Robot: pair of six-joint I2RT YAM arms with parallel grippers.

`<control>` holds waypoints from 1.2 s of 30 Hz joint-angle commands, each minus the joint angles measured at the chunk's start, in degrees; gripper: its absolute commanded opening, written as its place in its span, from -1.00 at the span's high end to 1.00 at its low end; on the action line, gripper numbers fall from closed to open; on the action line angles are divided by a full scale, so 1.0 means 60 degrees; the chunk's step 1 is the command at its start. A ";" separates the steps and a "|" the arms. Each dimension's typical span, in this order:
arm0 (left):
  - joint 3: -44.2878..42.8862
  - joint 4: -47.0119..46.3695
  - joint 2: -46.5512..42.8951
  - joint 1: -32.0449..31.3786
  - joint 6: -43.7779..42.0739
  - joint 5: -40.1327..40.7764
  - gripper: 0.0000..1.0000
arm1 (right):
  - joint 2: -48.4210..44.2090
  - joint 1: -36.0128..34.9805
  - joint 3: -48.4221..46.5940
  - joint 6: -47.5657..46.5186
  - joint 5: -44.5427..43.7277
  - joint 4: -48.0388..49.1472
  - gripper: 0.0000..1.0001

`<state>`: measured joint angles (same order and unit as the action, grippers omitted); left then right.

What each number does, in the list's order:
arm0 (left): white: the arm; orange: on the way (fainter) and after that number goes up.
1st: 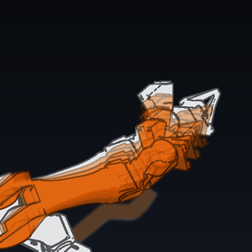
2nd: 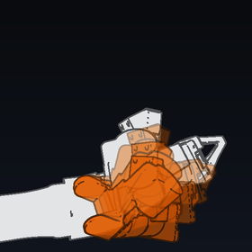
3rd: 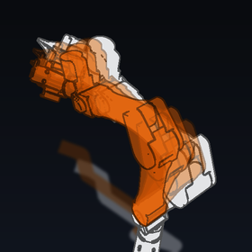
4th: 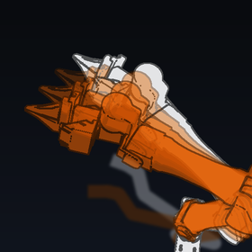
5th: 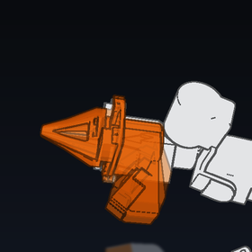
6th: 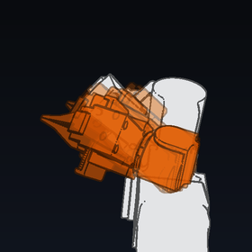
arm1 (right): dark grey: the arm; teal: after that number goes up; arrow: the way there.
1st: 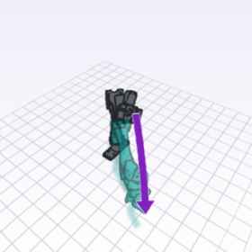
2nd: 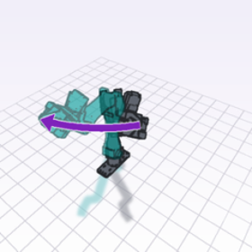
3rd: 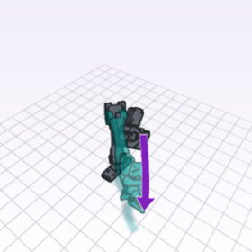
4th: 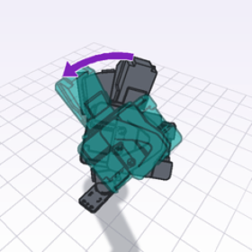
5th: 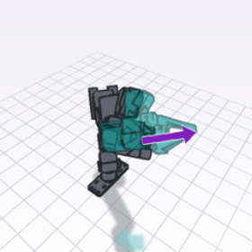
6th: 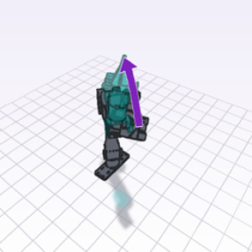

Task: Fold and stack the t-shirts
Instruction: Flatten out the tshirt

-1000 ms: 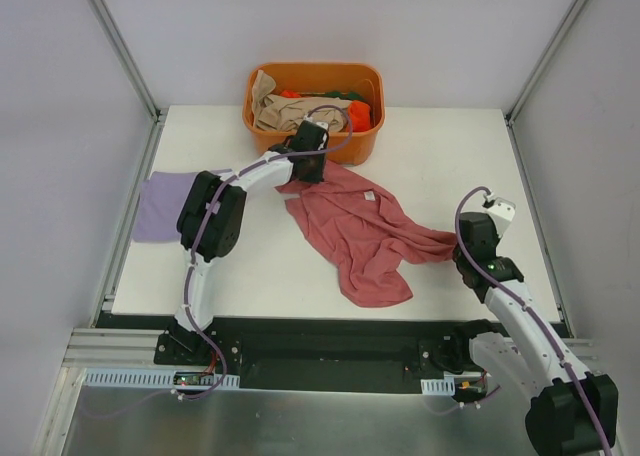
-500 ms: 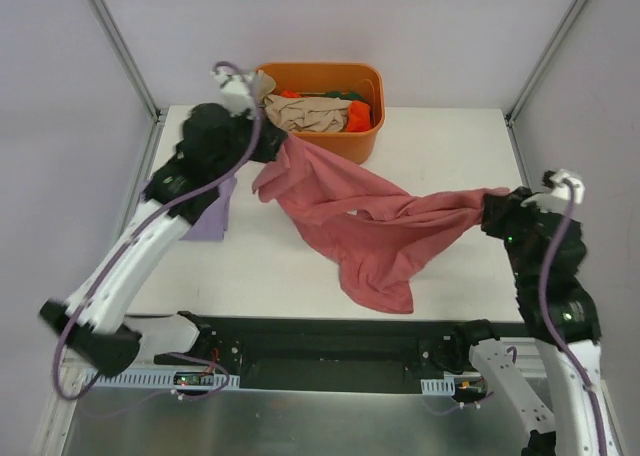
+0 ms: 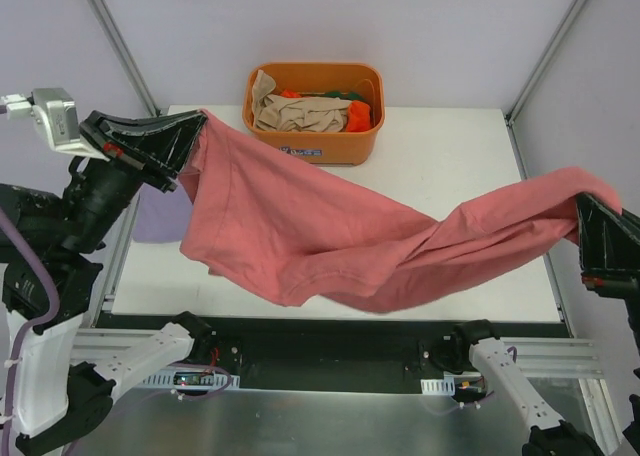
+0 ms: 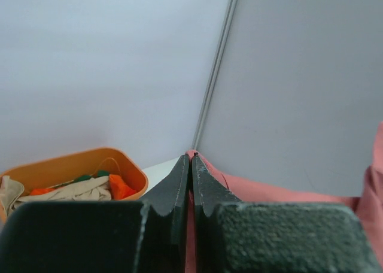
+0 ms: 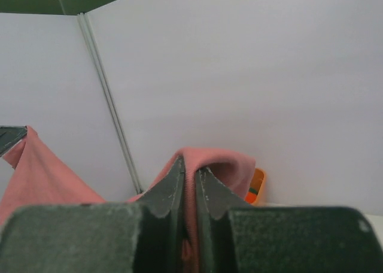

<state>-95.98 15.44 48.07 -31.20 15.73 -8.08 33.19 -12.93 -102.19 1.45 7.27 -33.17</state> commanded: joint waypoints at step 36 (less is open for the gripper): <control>0.7005 0.1952 0.2719 0.0425 0.2623 0.1802 0.73 | 0.4202 0.0791 0.8229 -0.1693 -0.6030 0.1030 0.75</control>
<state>-53.25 28.03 53.84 -29.12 28.29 7.35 46.89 -11.22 -53.54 -9.43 -23.53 -29.30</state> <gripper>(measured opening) 0.014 0.091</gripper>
